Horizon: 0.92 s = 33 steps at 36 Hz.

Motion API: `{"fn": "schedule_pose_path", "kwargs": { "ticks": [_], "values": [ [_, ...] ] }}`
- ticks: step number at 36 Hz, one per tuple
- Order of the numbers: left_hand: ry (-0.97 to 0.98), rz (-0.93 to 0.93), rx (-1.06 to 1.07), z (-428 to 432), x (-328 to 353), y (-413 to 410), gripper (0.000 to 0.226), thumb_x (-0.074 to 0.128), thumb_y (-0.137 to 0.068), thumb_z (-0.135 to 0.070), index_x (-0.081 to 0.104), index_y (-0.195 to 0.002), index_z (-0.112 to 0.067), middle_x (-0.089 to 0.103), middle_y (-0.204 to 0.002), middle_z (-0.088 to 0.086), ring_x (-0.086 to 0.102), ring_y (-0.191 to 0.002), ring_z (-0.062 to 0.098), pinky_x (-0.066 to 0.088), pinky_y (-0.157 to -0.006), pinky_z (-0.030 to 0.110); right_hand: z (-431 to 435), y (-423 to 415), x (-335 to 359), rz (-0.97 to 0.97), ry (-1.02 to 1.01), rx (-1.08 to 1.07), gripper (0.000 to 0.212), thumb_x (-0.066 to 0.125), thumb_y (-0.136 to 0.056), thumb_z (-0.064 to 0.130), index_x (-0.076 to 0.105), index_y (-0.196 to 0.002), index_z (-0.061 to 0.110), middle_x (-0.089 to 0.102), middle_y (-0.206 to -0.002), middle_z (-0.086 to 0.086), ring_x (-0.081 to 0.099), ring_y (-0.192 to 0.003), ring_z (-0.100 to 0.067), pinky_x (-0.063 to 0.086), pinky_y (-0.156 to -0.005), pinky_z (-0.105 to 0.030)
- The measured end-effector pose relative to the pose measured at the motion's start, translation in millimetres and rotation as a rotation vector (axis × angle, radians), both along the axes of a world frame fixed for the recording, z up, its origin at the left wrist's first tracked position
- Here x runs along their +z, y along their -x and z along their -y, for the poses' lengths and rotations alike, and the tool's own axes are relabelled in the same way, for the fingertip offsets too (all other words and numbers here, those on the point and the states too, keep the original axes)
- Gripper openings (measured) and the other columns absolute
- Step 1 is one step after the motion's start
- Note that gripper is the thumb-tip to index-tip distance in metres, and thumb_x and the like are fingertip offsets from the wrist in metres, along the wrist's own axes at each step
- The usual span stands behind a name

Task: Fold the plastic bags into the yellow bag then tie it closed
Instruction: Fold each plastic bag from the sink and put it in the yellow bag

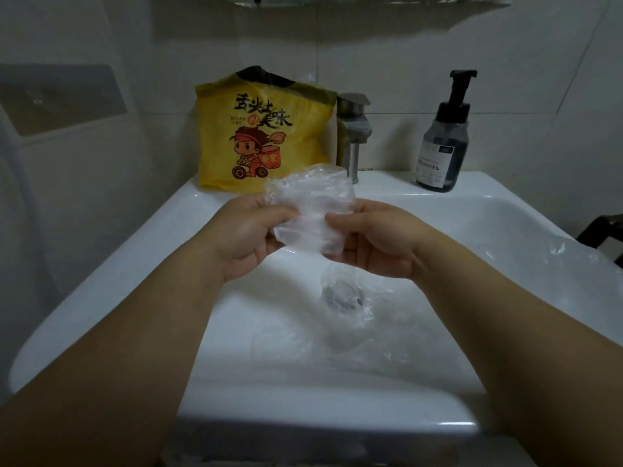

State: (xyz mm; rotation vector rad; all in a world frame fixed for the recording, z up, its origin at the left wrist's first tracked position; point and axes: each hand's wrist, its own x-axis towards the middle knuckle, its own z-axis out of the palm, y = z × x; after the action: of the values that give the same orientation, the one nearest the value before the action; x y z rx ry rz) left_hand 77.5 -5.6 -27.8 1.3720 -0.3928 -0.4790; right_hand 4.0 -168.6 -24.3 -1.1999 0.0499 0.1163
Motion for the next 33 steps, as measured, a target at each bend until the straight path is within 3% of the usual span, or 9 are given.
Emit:
{"fn": "schedule_pose_path", "kwargs": {
  "ticks": [4, 12, 16, 20, 23, 25, 27, 31, 33],
  "values": [
    [0.046, -0.041, -0.013, 0, 2, 3, 0.034, 0.051, -0.094, 0.000, 0.054, -0.128, 0.004, 0.062, -0.120, 0.023, 0.063, -0.099, 0.025, 0.059, -0.075, 0.026, 1, 0, 5, 0.047, -0.037, -0.092, 0.024, 0.044, -0.092, -0.008, 0.061, -0.094, 0.008, 0.065, -0.069, -0.007, 0.059, -0.052, -0.011, 0.053, -0.050, -0.020],
    [0.059, -0.065, -0.096, -3, 8, 10, 0.020, 0.043, -0.098, 0.001, 0.061, -0.101, -0.006, 0.070, -0.076, 0.011, 0.070, -0.061, 0.014, 0.056, -0.050, 0.018, 7, 5, 9, 0.090, -0.052, -0.049, 0.036, 0.036, -0.091, -0.011, 0.065, -0.083, 0.010, 0.056, -0.062, -0.005, 0.049, -0.050, -0.012, 0.051, -0.047, -0.020],
    [0.122, -0.080, -0.158, -3, 10, 12, 0.027, 0.040, -0.097, 0.005, 0.064, -0.102, -0.007, 0.072, -0.076, 0.010, 0.070, -0.063, 0.012, 0.056, -0.053, 0.018, 7, 7, 11, 0.101, 0.009, -0.019, 0.032, 0.035, -0.094, -0.008, 0.061, -0.085, 0.009, 0.058, -0.061, -0.005, 0.052, -0.049, -0.013, 0.050, -0.046, -0.022],
    [0.117, -0.069, -0.145, -3, 10, 13, 0.026, 0.042, -0.096, 0.003, 0.063, -0.085, -0.006, 0.067, -0.069, 0.008, 0.067, -0.059, 0.012, 0.057, -0.054, 0.021, 6, 8, 12, 0.069, -0.009, -0.011, 0.027, 0.032, -0.091, -0.004, 0.057, -0.096, 0.002, 0.059, -0.060, -0.007, 0.054, -0.049, -0.016, 0.052, -0.049, -0.025],
    [0.097, -0.075, -0.111, -6, 11, 13, 0.038, 0.037, -0.092, -0.001, 0.070, -0.073, -0.003, 0.066, -0.070, 0.011, 0.067, -0.063, 0.019, 0.058, -0.057, 0.026, 9, 10, 14, 0.032, -0.036, -0.024, 0.026, 0.034, -0.089, 0.013, 0.056, -0.091, -0.001, 0.060, -0.075, -0.013, 0.060, -0.060, -0.023, 0.055, -0.054, -0.028],
    [0.085, -0.080, -0.098, -6, 12, 12, 0.044, 0.036, -0.095, -0.015, 0.070, -0.071, 0.000, 0.067, -0.071, 0.012, 0.066, -0.066, 0.021, 0.059, -0.058, 0.028, 9, 8, 13, 0.012, 0.012, -0.088, 0.043, 0.039, -0.096, 0.032, 0.062, -0.075, 0.001, 0.061, -0.075, -0.014, 0.063, -0.066, -0.026, 0.057, -0.059, -0.033],
    [0.028, -0.040, -0.030, -4, 10, 11, 0.053, 0.042, -0.098, -0.032, 0.069, -0.062, -0.005, 0.065, -0.067, 0.009, 0.064, -0.063, 0.018, 0.057, -0.055, 0.026, 8, 6, 11, 0.002, 0.126, -0.157, 0.052, 0.045, -0.096, 0.046, 0.064, -0.074, 0.003, 0.062, -0.076, -0.013, 0.065, -0.071, -0.027, 0.059, -0.065, -0.036],
    [-0.141, 0.183, 0.109, 0, 3, 10, 0.025, 0.065, -0.089, -0.020, 0.066, -0.066, -0.010, 0.066, -0.073, 0.003, 0.065, -0.073, 0.015, 0.057, -0.062, 0.022, -1, 5, 5, 0.004, 0.315, -0.133, 0.027, 0.061, -0.090, 0.026, 0.064, -0.096, -0.001, 0.068, -0.092, -0.013, 0.067, -0.081, -0.024, 0.059, -0.074, -0.033],
    [-0.177, 0.224, 0.109, 1, -1, 9, 0.014, 0.071, -0.084, -0.015, 0.066, -0.071, -0.010, 0.067, -0.073, 0.001, 0.065, -0.075, 0.014, 0.057, -0.065, 0.021, -4, 5, 3, 0.017, 0.329, -0.161, 0.019, 0.066, -0.085, 0.010, 0.065, -0.094, -0.006, 0.068, -0.095, -0.016, 0.068, -0.082, -0.024, 0.060, -0.073, -0.030]
  ]
}}
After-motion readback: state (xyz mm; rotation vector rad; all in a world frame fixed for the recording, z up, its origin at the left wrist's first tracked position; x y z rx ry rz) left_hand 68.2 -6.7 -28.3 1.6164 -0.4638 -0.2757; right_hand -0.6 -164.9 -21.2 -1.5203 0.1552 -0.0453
